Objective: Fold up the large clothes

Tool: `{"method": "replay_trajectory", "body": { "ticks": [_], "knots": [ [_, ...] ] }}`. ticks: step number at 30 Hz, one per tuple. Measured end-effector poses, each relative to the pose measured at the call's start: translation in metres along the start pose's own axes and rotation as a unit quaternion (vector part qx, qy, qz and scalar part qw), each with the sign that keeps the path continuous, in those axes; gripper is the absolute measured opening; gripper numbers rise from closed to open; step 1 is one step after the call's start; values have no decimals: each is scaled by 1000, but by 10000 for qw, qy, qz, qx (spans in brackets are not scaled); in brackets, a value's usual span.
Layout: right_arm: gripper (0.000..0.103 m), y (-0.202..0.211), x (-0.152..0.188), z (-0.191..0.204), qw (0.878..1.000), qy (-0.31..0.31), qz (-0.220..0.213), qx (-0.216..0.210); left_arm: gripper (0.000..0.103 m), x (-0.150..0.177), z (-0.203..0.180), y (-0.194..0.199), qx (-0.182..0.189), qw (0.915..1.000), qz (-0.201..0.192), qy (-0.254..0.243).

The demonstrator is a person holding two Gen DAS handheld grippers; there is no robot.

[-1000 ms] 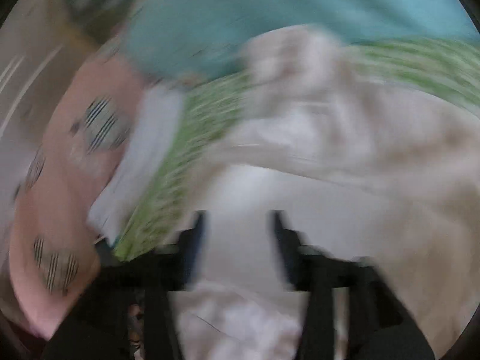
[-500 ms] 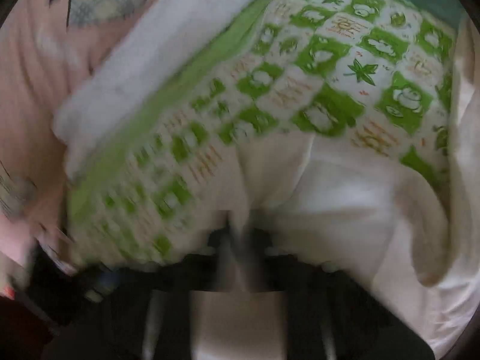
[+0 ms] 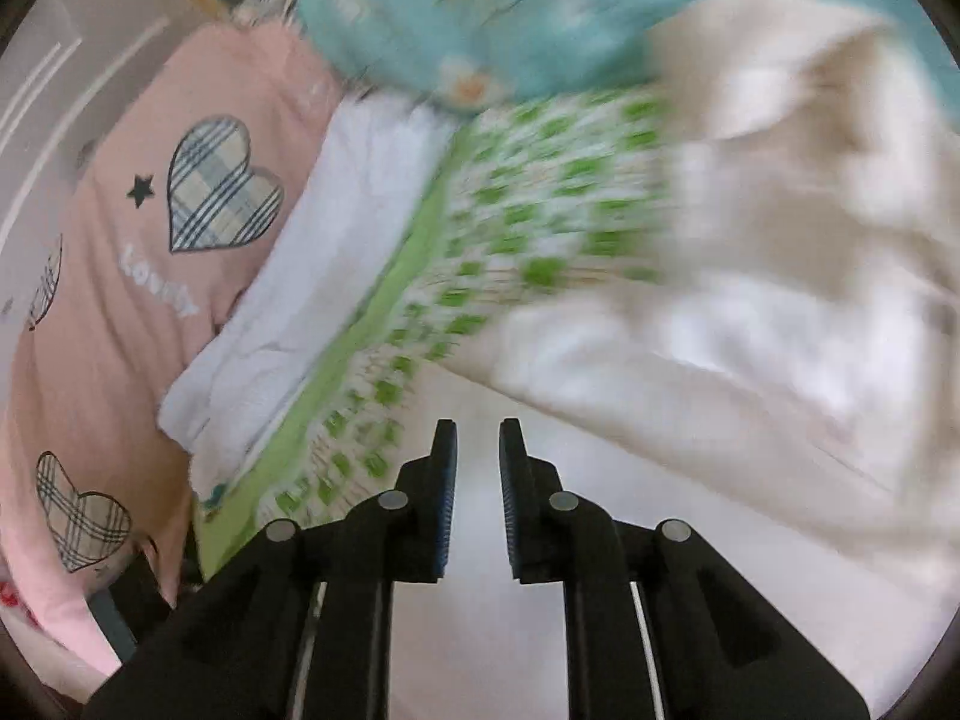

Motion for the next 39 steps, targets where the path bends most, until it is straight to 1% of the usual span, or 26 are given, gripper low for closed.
{"method": "replay_trajectory", "body": {
  "ticks": [2, 4, 7, 9, 10, 11, 13, 14, 16, 18, 19, 21, 22, 23, 24, 25, 26, 27, 28, 29, 31, 33, 34, 35, 37, 39],
  "knots": [
    [15, 42, 22, -32, 9989, -304, -216, 290, 41, -13, -19, -4, 281, 9996, -4, -80],
    [15, 70, 44, -56, 9956, -563, -372, 649, 41, -23, -30, -13, 323, 9992, -34, -225],
    [15, 110, 77, -104, 9853, -1025, -486, 1277, 41, -32, -42, -37, 326, 9986, 137, -401],
    [15, 130, 102, -139, 9727, -1270, -269, 1925, 42, -31, -47, -53, 384, 9975, 298, -509],
    [13, 141, 113, -158, 9616, -1327, -179, 2396, 42, -28, -46, -60, 351, 9968, 415, -580],
    [8, 151, 121, -169, 9562, -1345, -181, 2592, 43, -23, -45, -68, 301, 9957, 574, -665],
    [8, 166, 126, -178, 9570, -1467, -308, 2484, 43, -8, -39, -81, 125, 9932, 852, -787],
    [10, 172, 126, -178, 9552, -1506, -322, 2527, 43, -5, -39, -82, 84, 9928, 838, -854],
    [14, 180, 119, -170, 9515, -1353, -460, 2724, 47, -2, -42, -82, 18, 9921, 807, -962],
    [14, 177, 111, -152, 9594, -1133, -632, 2505, 54, 0, -45, -84, -71, 9911, 802, -1056],
    [15, 169, 108, -144, 9664, -1092, -587, 2254, 55, 1, -46, -85, -129, 9904, 795, -1123],
    [15, 152, 109, -141, 9680, -1015, -363, 2264, 57, 4, -49, -86, -273, 9875, 798, -1328],
    [15, 146, 112, -146, 9647, -983, -213, 2436, 57, 5, -50, -85, -294, 9868, 797, -1381],
    [12, 145, 120, -158, 9572, -984, -63, 2722, 57, 6, -49, -85, -288, 9864, 797, -1407],
    [11, 146, 122, -162, 9559, -994, -88, 2761, 57, 7, -48, -84, -269, 9864, 795, -1414],
    [9, 150, 124, -165, 9588, -1070, -204, 2625, 57, 7, -48, -84, -250, 9863, 798, -1421],
    [5, 158, 127, -170, 9578, -1247, -269, 2577, 58, 7, -48, -84, -248, 9861, 806, -1432],
    [5, 163, 128, -172, 9570, -1339, -309, 2553, 61, 7, -49, -83, -249, 9857, 848, -1438],
    [8, 168, 127, -172, 9577, -1411, -353, 2483, 63, 6, -52, -83, -212, 9855, 906, -1420],
    [10, 172, 126, -170, 9586, -1443, -384, 2424, 65, 4, -56, -82, -103, 9860, 957, -1364],
    [10, 175, 120, -167, 9610, -1441, -459, 2316, 65, -6, -69, -82, 306, 9872, 1037, -1176],
    [12, 170, 107, -162, 9662, -1474, -560, 2038, 67, -28, -78, -89, 476, 9884, 1030, -1008],
    [17, 167, 97, -160, 9685, -1496, -590, 1901, 67, -40, -81, -94, 503, 9892, 1007, -941],
    [29, 160, 79, -155, 9713, -1492, -629, 1742, 67, -55, -84, -100, 552, 9900, 976, -858],
    [41, 153, 46, -148, 9757, -1423, -782, 1469, 67, -89, -90, -113, 677, 9915, 885, -676],
    [41, 144, 16, -141, 9779, -1373, -878, 1310, 67, -126, -97, -128, 795, 9924, 790, -517]
  ]
}}
Point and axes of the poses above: each gripper's, at about its wrist camera, not at the fingertips, and y roughly against the way its jaws point, z to its left, x to its underside, the point moved 9 cm from there along -y, roughly the way its jaws point, and after that the axes turned 4 degrees about -y, right-handed, at the moved point
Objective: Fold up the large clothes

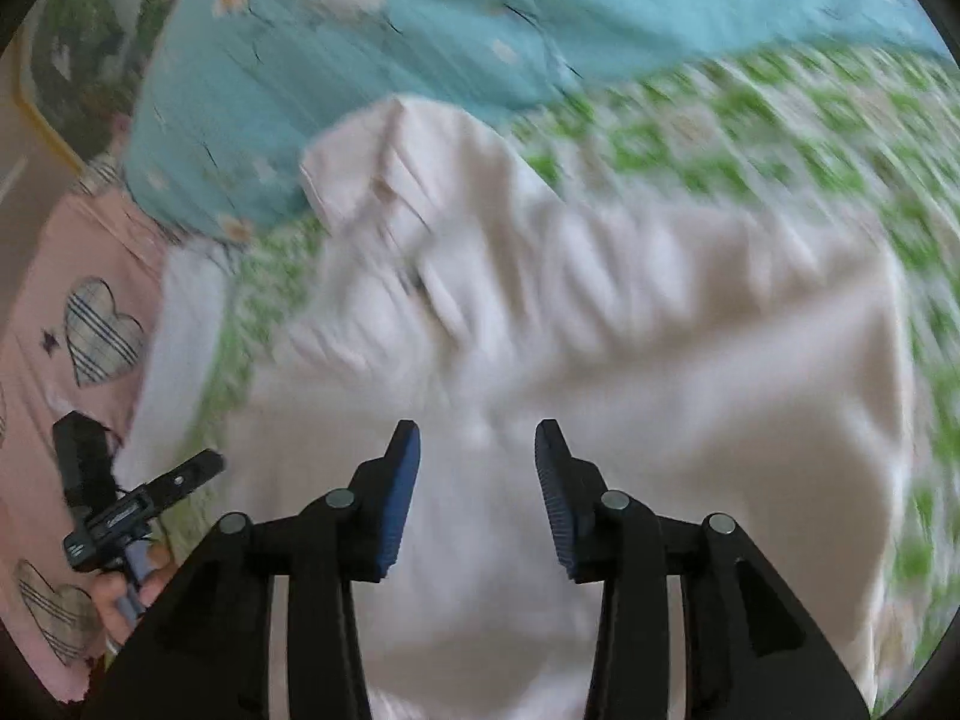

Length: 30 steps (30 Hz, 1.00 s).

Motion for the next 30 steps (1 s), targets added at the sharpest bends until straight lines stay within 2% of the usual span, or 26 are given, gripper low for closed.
{"method": "replay_trajectory", "body": {
  "ticks": [3, 4, 5, 9, 11, 16, 17, 18, 19, 20, 22, 25, 28, 30],
  "knots": [
    [41, -13, -47, 23, 9995, 230, -232, -28, 67, -54, -4, -19, -103, 9998, -154, -117],
    [45, -18, -64, 31, 9988, 387, -312, 28, 67, -68, -4, -27, -163, 9996, -167, -172],
    [49, -22, -74, 37, 9981, 498, -355, 110, 70, -86, -5, -40, -177, 9995, -144, -232],
    [50, -55, -122, 54, 9941, 933, -429, 351, 71, -134, 7, -90, -408, 9986, -29, -335],
    [51, -76, -139, 61, 9908, 1201, -392, 486, 71, -152, 14, -116, -454, 9986, 33, -282],
    [55, -122, -166, 71, 9787, 1861, -325, 808, 68, -177, 21, -160, -234, 9996, 79, -139],
    [55, -130, -172, 71, 9787, 1864, -327, 792, 61, -180, 19, -166, -143, 9998, 74, -127],
    [53, -135, -177, 69, 9798, 1817, -347, 764, 37, -183, 15, -171, -14, 9999, 75, -135],
    [35, -139, -181, 70, 9818, 1746, -360, 657, 21, -183, 9, -176, 143, 9997, 122, -178],
    [5, -140, -183, 71, 9835, 1691, -351, 546, 6, -182, 3, -178, 294, 9991, 188, -227],
    [2, -137, -182, 72, 9862, 1572, -302, 426, 5, -183, -12, -166, 234, 9983, -8, -526],
    [2, -106, -176, 75, 9854, 1572, -571, 306, 5, -176, -35, -133, 311, 9952, -322, -875],
    [2, -59, -158, 72, 9860, 1459, -796, 110, 5, -150, -61, -79, 504, 9894, -702, -1167],
    [2, -25, -138, 69, 9847, 1476, -929, 12, 5, -121, -77, -45, 526, 9849, -856, -1412]
  ]
}}
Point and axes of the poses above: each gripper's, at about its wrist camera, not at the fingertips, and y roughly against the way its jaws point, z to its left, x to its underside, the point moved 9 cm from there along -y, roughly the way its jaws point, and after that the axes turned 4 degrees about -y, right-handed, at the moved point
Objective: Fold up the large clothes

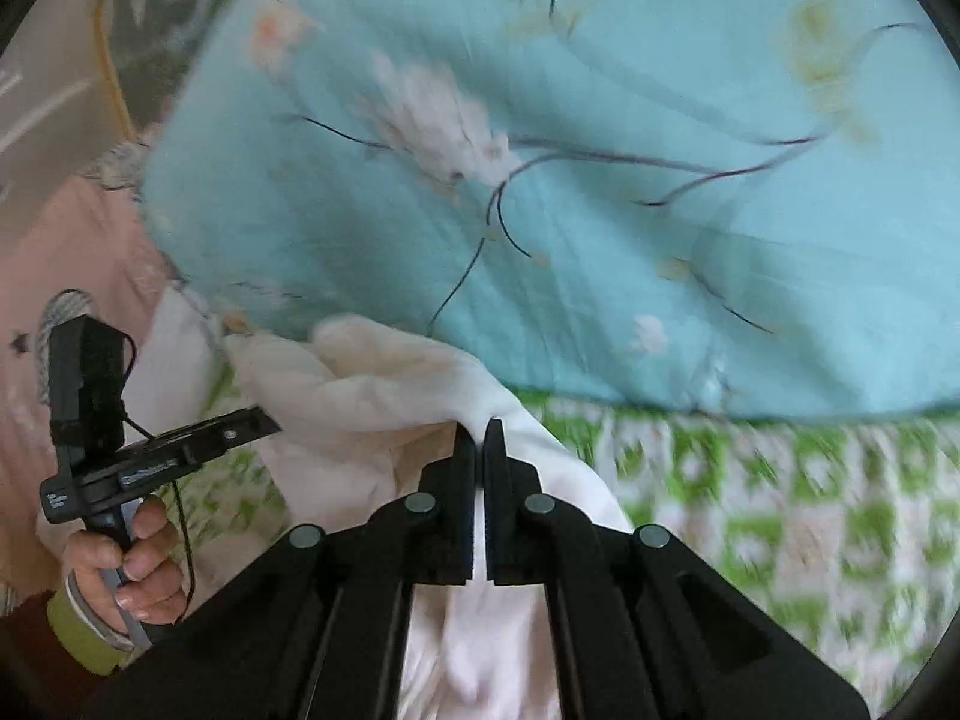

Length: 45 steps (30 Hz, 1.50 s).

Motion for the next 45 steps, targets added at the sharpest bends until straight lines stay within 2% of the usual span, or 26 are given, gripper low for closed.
{"method": "replay_trajectory", "body": {
  "ticks": [4, 8, 12, 14, 16, 19, 21, 24, 26, 28, 30, 31, 32, 35, 37, 38, 39, 40, 41, 42, 43, 45],
  "knots": [
    [2, 74, 49, 0, 9998, -146, -109, -121, 5, 57, -43, 54, 107, 9993, -80, -340],
    [2, 126, 121, -5, 9994, -312, -41, -117, 5, 128, -73, 75, 149, 9987, 206, -450],
    [2, 130, 181, -17, 9979, -530, 349, 103, 6, 192, -87, 76, 149, 9971, 653, -352],
    [3, 130, 208, -29, 9958, -715, 510, 247, 7, 213, -89, 74, 189, 9951, 944, -241],
    [3, 131, 226, -38, 9938, -832, 656, 329, 9, 226, -87, 82, 173, 9940, 1075, -136],
    [4, 144, 242, -48, 9907, -1014, 759, 490, 20, 237, -78, 103, 261, 9934, 1105, 185],
    [9, 159, 247, -50, 9889, -1226, 724, 422, 30, 238, -75, 120, 317, 9931, 1053, 416],
    [11, 175, 254, -49, 9841, -1627, 690, 176, 35, 236, -72, 130, 582, 9891, 1049, 849],
    [11, 175, 255, -35, 9757, -2033, 745, -338, 37, 232, -68, 127, 686, 9858, 1072, 1100],
    [15, 171, 257, -22, 9692, -2233, 822, -642, 42, 227, -65, 125, 736, 9829, 1105, 1277],
    [29, 165, 260, -5, 9639, -2357, 876, -879, 53, 222, -60, 116, 800, 9790, 1197, 1446],
    [39, 161, 260, 2, 9626, -2362, 908, -965, 55, 218, -58, 110, 796, 9776, 1224, 1518],
    [44, 156, 262, 12, 9618, -2340, 953, -1053, 58, 213, -55, 103, 793, 9764, 1229, 1590],
    [44, 140, 267, 28, 9585, -2358, 1109, -1159, 68, 200, -42, 85, 959, 9674, 1289, 1956],
    [44, 129, 272, 32, 9552, -2443, 1211, -1152, 69, 197, -37, 70, 1052, 9606, 1386, 2166],
    [44, 121, 275, 34, 9530, -2504, 1260, -1150, 69, 197, -35, 62, 1087, 9574, 1460, 2242],
    [44, 116, 276, 34, 9512, -2564, 1280, -1147, 64, 197, -34, 52, 1097, 9552, 1553, 2270],
    [38, 112, 276, 34, 9491, -2628, 1297, -1155, 58, 197, -35, 46, 1074, 9555, 1600, 2234],
    [16, 108, 277, 34, 9464, -2703, 1300, -1196, 30, 196, -35, 41, 1029, 9575, 1637, 2142],
    [6, 106, 277, 34, 9453, -2738, 1300, -1211, 2, 197, -37, 35, 1021, 9582, 1726, 2039],
    [3, 106, 276, 33, 9451, -2757, 1280, -1201, 1, 197, -37, 32, 981, 9593, 1752, 1986],
    [2, 111, 266, 34, 9485, -2712, 1069, -1240, 0, 185, -38, 35, 970, 9662, 1499, 1857]
  ]
}}
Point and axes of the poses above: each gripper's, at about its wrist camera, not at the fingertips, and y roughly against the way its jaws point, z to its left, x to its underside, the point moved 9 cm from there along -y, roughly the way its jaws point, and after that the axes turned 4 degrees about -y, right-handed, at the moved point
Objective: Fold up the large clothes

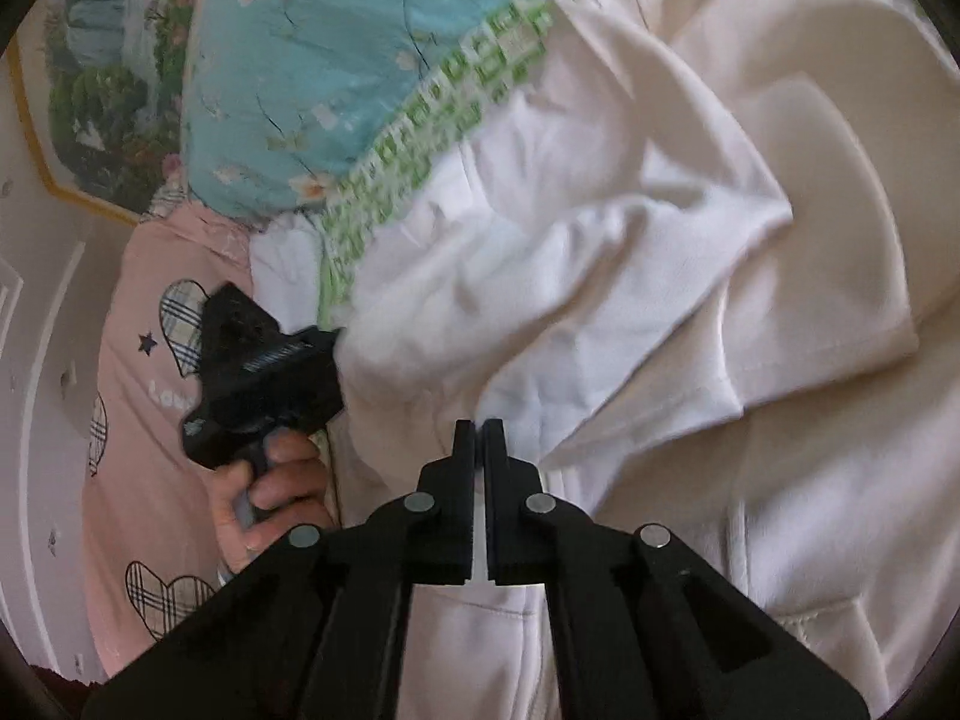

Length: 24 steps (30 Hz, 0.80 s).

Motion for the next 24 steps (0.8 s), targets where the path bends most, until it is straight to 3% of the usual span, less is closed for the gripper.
{"method": "replay_trajectory", "body": {
  "ticks": [3, 5, 7, 9, 14, 16, 18, 20, 22, 24],
  "knots": [
    [2, 28, -11, 31, 9961, 432, -519, -570, 0, -16, -8, 32, 405, 9970, -648, -97],
    [2, 52, -13, 55, 9863, 933, -882, -1031, 0, -23, -5, 52, 574, 9931, -1018, -105],
    [2, 58, -8, 62, 9821, 1346, -940, -928, 0, -27, 2, 61, 651, 9912, -1146, -80],
    [2, 46, 1, 51, 9832, 1603, -725, -477, 0, -24, 13, 61, 590, 9920, -1115, -59],
    [5, 7, 38, 15, 9884, 1485, 309, -95, 1, 0, 37, 43, 105, 9980, -626, -61],
    [5, 3, 47, 14, 9872, 1512, 511, -38, 2, 10, 42, 43, 3, 9986, -520, -81],
    [8, 9, 44, 16, 9872, 1522, 477, -28, 10, 19, 45, 50, -138, 9988, -452, -111],
    [25, 21, 30, 17, 9892, 1439, 282, -41, 19, 27, 44, 61, -261, 9983, -505, -117],
    [34, 38, 12, 13, 9912, 1322, -42, 25, 22, 37, 38, 76, -166, 9979, -609, -124],
    [34, 50, -11, 5, 9924, 1149, -367, 230, 23, 45, 23, 87, -89, 9972, -719, -207]
  ]
}}
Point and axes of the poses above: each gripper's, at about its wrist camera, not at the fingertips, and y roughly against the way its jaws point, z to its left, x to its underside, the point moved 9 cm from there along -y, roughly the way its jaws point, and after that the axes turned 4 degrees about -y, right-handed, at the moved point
